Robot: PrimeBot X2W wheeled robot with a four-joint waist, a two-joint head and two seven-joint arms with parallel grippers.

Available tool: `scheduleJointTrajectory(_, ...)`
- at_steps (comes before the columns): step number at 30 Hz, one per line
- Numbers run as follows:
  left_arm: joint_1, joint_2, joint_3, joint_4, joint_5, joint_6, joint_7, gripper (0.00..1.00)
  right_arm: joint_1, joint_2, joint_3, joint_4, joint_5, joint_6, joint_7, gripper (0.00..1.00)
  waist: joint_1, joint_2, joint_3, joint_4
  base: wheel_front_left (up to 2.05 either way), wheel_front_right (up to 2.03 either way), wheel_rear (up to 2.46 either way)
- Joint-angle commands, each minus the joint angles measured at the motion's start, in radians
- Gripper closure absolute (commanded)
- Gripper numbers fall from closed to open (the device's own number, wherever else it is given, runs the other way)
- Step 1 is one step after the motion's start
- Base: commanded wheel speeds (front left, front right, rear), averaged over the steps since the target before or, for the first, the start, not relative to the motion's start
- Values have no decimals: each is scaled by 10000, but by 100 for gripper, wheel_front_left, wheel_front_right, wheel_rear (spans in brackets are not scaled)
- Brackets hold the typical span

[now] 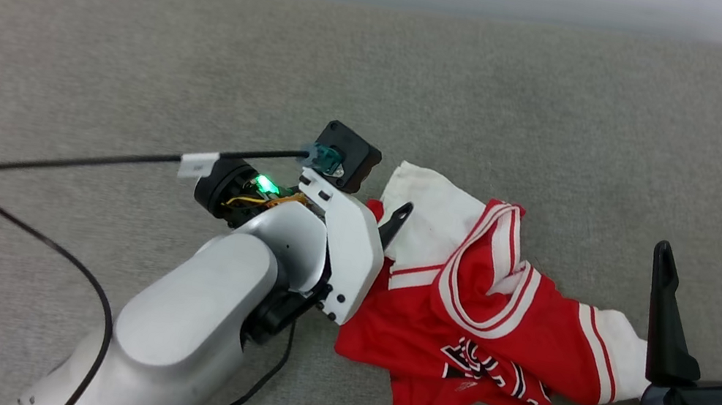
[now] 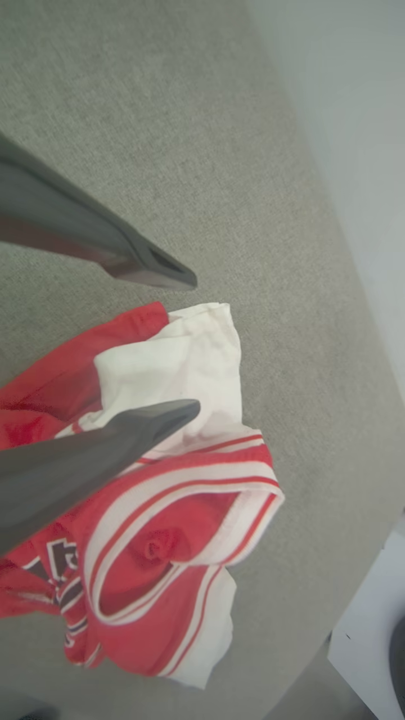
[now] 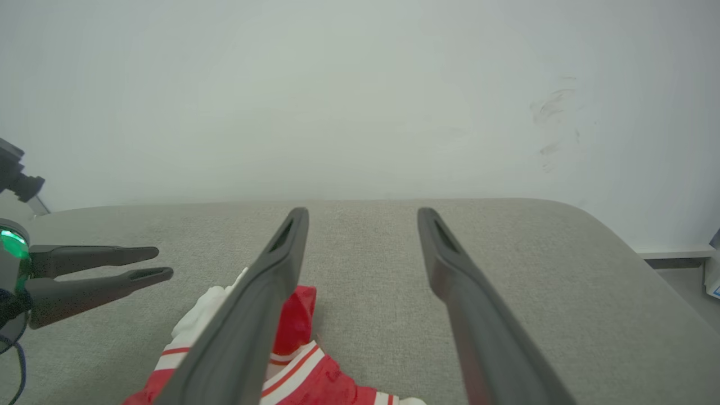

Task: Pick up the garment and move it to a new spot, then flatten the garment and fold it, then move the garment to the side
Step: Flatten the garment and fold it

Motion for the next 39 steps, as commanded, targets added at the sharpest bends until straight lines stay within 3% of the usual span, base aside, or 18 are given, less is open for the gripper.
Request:
scheduleJointTrajectory(1,-419,9,-237,509,-69,-310,653,0,-188,32,37,-84,77,-3,-96,0,-1,-1,516,-380,0,0,0)
scheduleJointTrajectory(4,-824,5,-580,1253,-129,-664,1543,0,-288,34,54,-48,155,-3,-195,0,-1,-1,723,-543,0,0,0)
scheduleJointTrajectory(13,-976,-69,-1388,3334,-419,-1173,3546,0,-448,34,150,254,458,-3,-491,0,-1,-1,893,-916,0,0,0)
scheduleJointTrajectory(15,-908,-105,-1576,3664,-546,-1265,3949,100,-458,34,182,282,532,-3,-535,0,-1,-1,883,-963,0,0,0)
scheduleJointTrajectory(17,-931,-128,-1628,3799,-649,-1329,3998,100,-440,34,196,296,542,-3,-539,0,-1,-1,859,-986,0,0,0)
scheduleJointTrajectory(26,-1227,218,-1000,3137,-527,-1095,1944,100,-363,33,138,171,259,-3,-525,0,-1,-1,378,-599,0,0,0)
scheduleJointTrajectory(34,501,1317,-327,1141,-832,-229,769,100,39,32,103,116,73,-3,-283,0,-1,-1,-581,76,0,0,0)
scheduleJointTrajectory(39,2223,2053,99,-474,-1116,705,486,100,291,32,63,52,55,-3,-126,0,-1,-1,-969,403,0,0,0)
